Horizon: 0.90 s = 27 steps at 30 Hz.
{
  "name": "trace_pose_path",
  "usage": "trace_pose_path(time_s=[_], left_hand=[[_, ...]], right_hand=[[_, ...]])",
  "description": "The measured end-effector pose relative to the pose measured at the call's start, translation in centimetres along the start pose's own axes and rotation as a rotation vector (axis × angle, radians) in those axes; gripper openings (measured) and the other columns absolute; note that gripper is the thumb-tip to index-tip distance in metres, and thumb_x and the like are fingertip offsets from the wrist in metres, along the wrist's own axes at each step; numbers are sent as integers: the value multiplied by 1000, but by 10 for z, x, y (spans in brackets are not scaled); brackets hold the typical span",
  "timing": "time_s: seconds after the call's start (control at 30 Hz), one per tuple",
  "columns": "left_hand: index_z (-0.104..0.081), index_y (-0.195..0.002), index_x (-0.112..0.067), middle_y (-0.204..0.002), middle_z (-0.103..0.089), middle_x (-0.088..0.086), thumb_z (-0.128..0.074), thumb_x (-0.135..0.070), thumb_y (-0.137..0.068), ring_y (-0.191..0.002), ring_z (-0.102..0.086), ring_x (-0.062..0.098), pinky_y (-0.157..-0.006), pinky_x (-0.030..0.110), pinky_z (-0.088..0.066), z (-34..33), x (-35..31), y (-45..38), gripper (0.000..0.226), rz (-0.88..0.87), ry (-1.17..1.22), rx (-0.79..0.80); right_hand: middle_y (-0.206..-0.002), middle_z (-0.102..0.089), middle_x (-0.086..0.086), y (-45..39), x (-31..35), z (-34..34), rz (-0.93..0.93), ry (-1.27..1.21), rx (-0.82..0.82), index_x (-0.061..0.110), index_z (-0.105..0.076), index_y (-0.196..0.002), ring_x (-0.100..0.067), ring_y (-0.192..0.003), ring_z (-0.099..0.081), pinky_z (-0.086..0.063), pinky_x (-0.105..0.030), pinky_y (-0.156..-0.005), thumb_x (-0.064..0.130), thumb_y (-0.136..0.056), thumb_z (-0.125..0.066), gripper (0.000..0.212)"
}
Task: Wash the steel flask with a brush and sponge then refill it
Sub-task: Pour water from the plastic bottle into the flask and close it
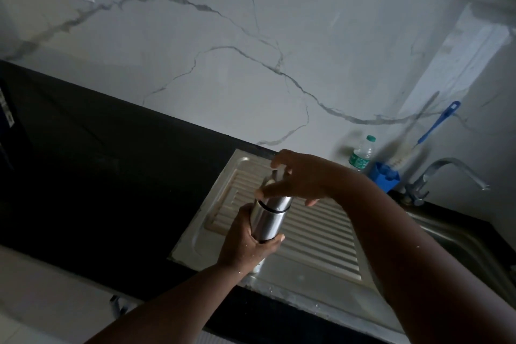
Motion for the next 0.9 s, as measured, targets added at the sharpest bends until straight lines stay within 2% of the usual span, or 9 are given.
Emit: trace_pose_path(time_s=[0.07, 0.17, 0.33, 0.53, 0.63, 0.73, 0.77, 0.83, 0.9], left_hand=[[-38, -111, -50, -98, -63, -11, -85, -49, -57, -82, -65, 1, -64, 17, -53, 0, 0, 1, 71, 3, 6, 4], [-39, -114, -42, -98, -63, -11, -87, -44, -59, -83, -64, -1, -62, 11, -49, 1, 0, 1, 73, 9, -3, -1], [-40, -115, -41, -99, -63, -11, -88, -41, -60, -83, -64, 1, -62, 11, -48, 0, -1, 1, 73, 19, -8, -1], [-40, -114, -40, -99, -62, -10, -89, -39, -59, -84, -64, 3, -62, 11, -48, -1, 0, 2, 73, 18, -2, -14], [-40, -115, -40, -101, -62, -10, -87, -44, -58, -86, -64, 5, -64, 15, -50, -2, 2, 1, 74, 21, 18, -3], [-40, -117, -39, -102, -63, -9, -87, -44, -58, -87, -65, 5, -65, 14, -50, -1, 1, 2, 75, 18, 11, -5], [-40, -116, -39, -101, -62, -9, -88, -41, -59, -86, -64, 4, -65, 14, -49, -1, 1, 2, 74, 16, 8, -9], [-39, -116, -42, -102, -62, -10, -89, -39, -61, -87, -64, 2, -66, 16, -51, -1, 0, 2, 74, 18, 10, -10], [-38, -114, -46, -101, -62, -10, -88, -42, -59, -86, -64, 3, -68, 21, -54, -1, 1, 2, 75, 20, 17, -9]], right_hand=[[-121, -54, 2, -1, 5, 0, 80, 139, 7, 28, -47, -129, -14, -91, -57, -57, -31, -75, 40, -72, -79, 66], [-122, -55, 3, -5, 14, 1, 181, 351, -64, 29, -49, -130, -14, -98, -50, -45, -28, -82, 29, -75, -77, 62], [-117, -59, 2, -4, 10, 1, 239, 339, 2, 32, -53, -127, -17, -108, -55, -46, -32, -90, 14, -74, -76, 61], [-119, -62, 9, -2, 16, -1, 319, 241, -1, 39, -65, -109, -15, -111, -56, -49, -31, -91, 2, -75, -69, 51], [-120, -60, 9, -2, 15, -1, 304, 313, 6, 37, -61, -118, -12, -110, -53, -44, -26, -88, 7, -71, -76, 58], [-117, -60, 7, -2, 14, 4, 276, 365, -9, 34, -57, -125, -15, -107, -57, -45, -28, -89, 25, -72, -79, 58], [-109, -62, 6, -2, 14, 4, 249, 353, -29, 31, -60, -121, -15, -99, -61, -48, -28, -84, 33, -73, -78, 52], [-79, -64, 3, -4, 15, 3, 182, 397, -115, 20, -65, -92, -15, -73, -63, -50, -29, -69, 56, -73, -72, 41], [-62, -51, 3, -6, 11, 3, 74, 499, -277, 19, -49, -67, -17, -64, -54, -44, -29, -60, 82, -69, -52, 64]])
Point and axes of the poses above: each hand's wrist, its own y-axis away from the middle knuckle, its own z-axis out of the back of the hand, x = y × z, the point moved 7 cm from there along -y, towards the middle knuckle
